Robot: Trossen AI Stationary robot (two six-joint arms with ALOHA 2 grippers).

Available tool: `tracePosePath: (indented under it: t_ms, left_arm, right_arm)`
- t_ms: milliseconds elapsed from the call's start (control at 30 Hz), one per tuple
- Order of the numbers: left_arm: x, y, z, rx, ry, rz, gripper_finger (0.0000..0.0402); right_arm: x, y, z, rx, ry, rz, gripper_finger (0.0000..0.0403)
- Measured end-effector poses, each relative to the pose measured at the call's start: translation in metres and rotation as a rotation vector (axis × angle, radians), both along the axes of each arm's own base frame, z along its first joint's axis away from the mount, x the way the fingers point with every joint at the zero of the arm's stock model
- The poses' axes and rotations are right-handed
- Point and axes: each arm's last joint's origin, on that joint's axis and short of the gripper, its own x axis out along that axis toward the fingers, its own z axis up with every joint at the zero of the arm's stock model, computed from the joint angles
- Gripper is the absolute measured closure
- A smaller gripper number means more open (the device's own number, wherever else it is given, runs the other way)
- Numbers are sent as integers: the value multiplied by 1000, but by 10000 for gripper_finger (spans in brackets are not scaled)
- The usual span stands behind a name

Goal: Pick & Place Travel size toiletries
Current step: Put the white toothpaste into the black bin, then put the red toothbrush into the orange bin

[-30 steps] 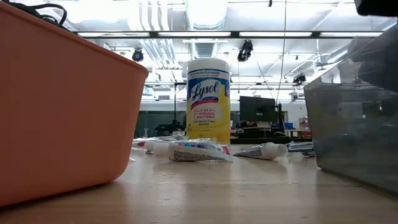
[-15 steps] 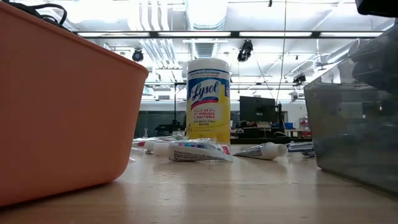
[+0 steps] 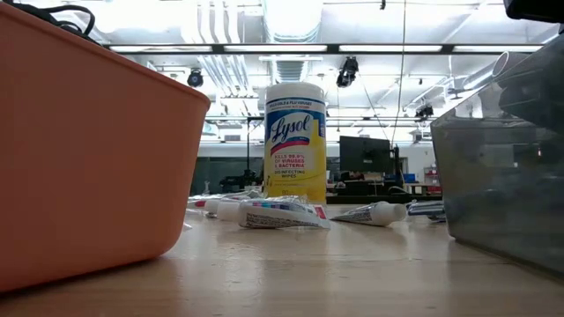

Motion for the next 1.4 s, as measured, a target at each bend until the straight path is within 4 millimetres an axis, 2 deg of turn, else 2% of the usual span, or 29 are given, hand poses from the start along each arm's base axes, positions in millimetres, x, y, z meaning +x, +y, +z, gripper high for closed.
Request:
tracePosePath:
  t_ms: [300, 533, 1000, 1100, 1267, 1400]
  left_arm:
    - [0, 0, 0, 0, 0, 0, 259]
    - [0, 0, 0, 0, 0, 0, 259]
    - [0, 0, 0, 0, 0, 0, 259]
    - [0, 0, 0, 0, 0, 0, 259]
    - [0, 0, 0, 0, 0, 0, 259]
    - [0, 0, 0, 0, 0, 0, 259]
  right_arm:
    - [0, 0, 0, 76, 59, -119, 344]
    - [1, -1, 0, -26, -17, -18, 344]
    - [1, 1, 3, -15, -32, 17, 341]
    - [1, 1, 3, -31, -40, 37, 324]
    - [1, 1, 3, -33, -42, 40, 274]
    - [1, 1, 3, 15, -14, -24, 239]
